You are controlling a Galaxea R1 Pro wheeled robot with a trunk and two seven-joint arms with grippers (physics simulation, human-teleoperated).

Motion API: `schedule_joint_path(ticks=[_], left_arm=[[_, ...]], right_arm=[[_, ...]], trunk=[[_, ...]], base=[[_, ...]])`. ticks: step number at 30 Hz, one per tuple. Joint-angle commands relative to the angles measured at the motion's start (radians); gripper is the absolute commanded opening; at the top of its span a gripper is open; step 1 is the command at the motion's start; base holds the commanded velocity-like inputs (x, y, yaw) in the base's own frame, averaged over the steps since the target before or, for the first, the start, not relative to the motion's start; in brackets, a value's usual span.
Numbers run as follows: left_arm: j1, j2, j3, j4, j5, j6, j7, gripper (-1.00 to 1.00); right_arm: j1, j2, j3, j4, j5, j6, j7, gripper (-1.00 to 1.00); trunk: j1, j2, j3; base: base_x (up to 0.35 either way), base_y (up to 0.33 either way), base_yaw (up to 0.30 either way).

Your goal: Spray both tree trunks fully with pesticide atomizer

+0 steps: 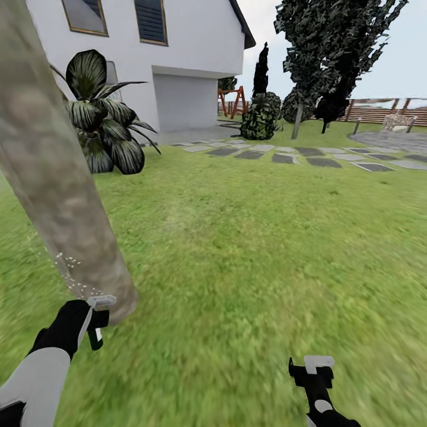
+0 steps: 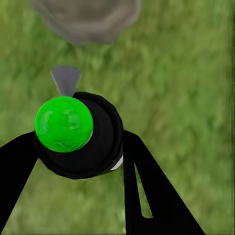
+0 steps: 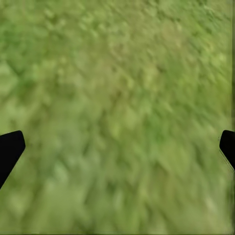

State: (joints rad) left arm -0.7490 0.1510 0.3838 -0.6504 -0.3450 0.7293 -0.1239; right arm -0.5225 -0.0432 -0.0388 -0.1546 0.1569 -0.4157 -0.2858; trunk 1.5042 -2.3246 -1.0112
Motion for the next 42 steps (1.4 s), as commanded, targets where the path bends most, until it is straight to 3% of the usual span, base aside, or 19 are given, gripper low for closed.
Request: schedule_joint_path(ticks=[1, 10, 23, 28, 31, 37, 38, 42], left_arm=[[0.0, -0.001, 0.005, -0.003, -0.011, 0.004, -0.01, -1.0], [-0.001, -0.001, 0.01, -0.005, -0.011, 0.004, -0.01, -1.0], [-0.004, 0.007, 0.008, -0.009, -0.01, 0.007, -0.01, -1.0], [-0.026, -0.01, 0.005, -0.01, -0.009, 0.015, -0.009, -1.0], [-0.072, -0.018, -0.001, -0.009, -0.01, 0.026, -0.004, -1.0], [-0.078, 0.017, 0.0, -0.009, -0.013, 0.043, -0.005, -1.0], [-0.079, 0.013, -0.002, -0.009, -0.013, 0.044, -0.005, -1.0], [-0.119, -0.052, -0.011, -0.01, -0.016, 0.055, -0.004, -1.0]], right_arm=[[-0.001, 0.0, -0.004, 0.001, 0.01, -0.002, -0.004, 1.0], [-0.001, 0.0, -0.004, 0.001, 0.01, -0.002, -0.003, 1.0], [-0.001, 0.0, -0.004, 0.001, 0.01, -0.002, -0.004, 1.0], [-0.001, 0.0, -0.004, 0.001, 0.01, -0.002, -0.004, 1.0], [-0.001, 0.0, -0.004, 0.001, 0.01, -0.002, -0.004, 1.0], [-0.001, 0.0, -0.004, 0.001, 0.01, -0.002, -0.004, 1.0], [-0.001, 0.0, -0.004, 0.001, 0.01, -0.002, -0.004, 1.0], [-0.001, 0.0, -0.004, 0.0, 0.01, -0.002, -0.004, 1.0]], trunk=[[0.0, 0.0, -0.001], [0.0, 0.0, -0.001], [0.0, 0.0, -0.001], [0.0, 0.0, -0.001], [0.0, 0.0, -0.001], [0.0, 0.0, -0.001], [0.0, 0.0, -0.001], [0.0, 0.0, -0.001]], base=[[0.083, -0.267, 0.0], [0.079, -0.269, 0.028], [0.103, -0.15, 0.267], [0.001, 0.0, 0.277], [0.0, 0.0, 0.277], [0.0, 0.0, 0.277], [0.0, 0.0, 0.277], [0.0, 0.0, 0.218]])
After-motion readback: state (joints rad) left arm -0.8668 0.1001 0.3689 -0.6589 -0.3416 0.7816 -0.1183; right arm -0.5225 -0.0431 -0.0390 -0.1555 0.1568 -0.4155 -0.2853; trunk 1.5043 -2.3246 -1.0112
